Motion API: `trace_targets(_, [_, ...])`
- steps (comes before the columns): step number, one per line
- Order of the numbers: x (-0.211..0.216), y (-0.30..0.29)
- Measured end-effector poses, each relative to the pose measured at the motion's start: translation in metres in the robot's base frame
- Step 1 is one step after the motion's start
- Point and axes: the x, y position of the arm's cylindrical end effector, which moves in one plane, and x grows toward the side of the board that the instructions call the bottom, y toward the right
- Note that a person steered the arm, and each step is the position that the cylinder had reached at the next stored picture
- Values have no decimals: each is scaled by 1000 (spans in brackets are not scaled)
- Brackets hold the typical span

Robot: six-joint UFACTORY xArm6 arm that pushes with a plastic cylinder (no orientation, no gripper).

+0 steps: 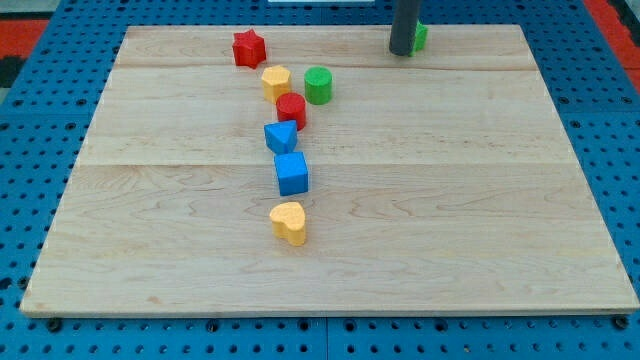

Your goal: Move the green star diagonally to the top right side of the green circle

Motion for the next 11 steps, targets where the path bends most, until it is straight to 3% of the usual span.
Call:
trace_targets(2, [10, -59])
trace_targets(4, [-11, -59])
trace_targets(6, [-51, -16])
trace_targets(11, [-43, 36])
